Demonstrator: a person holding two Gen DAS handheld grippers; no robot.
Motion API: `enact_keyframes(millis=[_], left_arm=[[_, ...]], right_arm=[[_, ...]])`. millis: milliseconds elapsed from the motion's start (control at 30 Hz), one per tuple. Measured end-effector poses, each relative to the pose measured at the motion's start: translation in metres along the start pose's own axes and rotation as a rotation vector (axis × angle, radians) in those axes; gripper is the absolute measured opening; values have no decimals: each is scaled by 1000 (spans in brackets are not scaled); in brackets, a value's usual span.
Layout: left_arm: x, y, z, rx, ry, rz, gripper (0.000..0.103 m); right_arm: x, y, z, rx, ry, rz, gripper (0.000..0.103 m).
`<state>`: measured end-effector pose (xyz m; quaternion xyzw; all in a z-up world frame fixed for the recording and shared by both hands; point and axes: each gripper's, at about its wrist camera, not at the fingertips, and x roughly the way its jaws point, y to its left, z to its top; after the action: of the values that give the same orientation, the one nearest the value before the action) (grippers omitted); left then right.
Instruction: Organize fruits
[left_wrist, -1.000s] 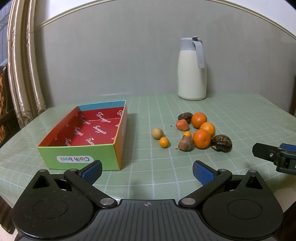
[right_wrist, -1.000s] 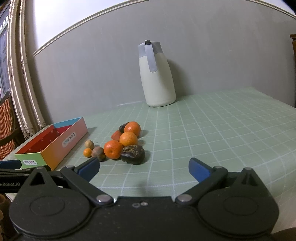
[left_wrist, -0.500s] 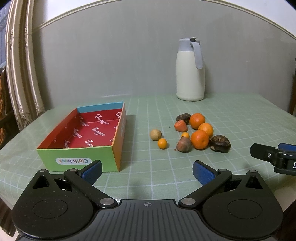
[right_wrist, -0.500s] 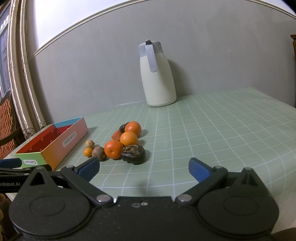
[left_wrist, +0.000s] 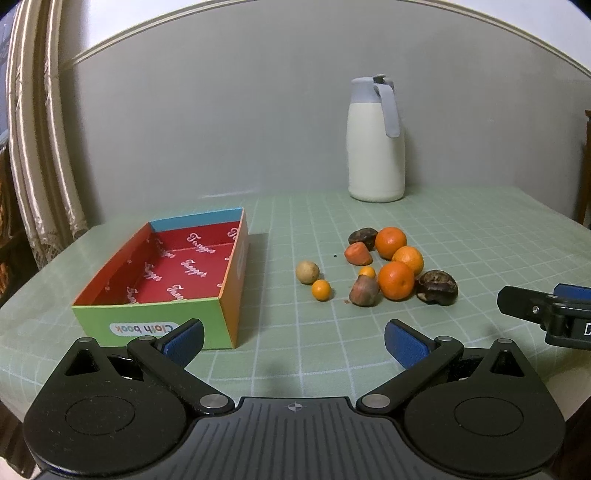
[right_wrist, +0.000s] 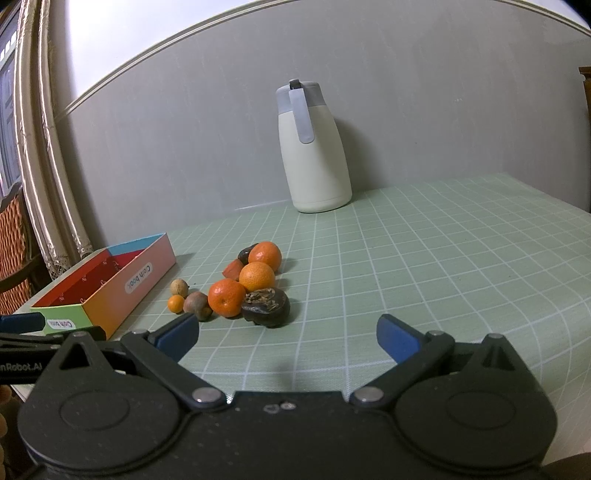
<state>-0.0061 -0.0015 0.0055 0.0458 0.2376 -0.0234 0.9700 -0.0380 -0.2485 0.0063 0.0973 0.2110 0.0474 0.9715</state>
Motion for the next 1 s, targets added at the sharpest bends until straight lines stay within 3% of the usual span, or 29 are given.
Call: enact_keyframes(millis=[567,800,1000], left_arm=[[10,-10,16,66,-61,-10,103],[23,-28,22,201,-96,-26,103],[44,-34,27,232,-71,-51,103]], right_arm=[[-1,-10,5,56,-11,-12,103],[1,-18,16,78,-40,-49,103],[14,-27,25,117,-28,-79,103]])
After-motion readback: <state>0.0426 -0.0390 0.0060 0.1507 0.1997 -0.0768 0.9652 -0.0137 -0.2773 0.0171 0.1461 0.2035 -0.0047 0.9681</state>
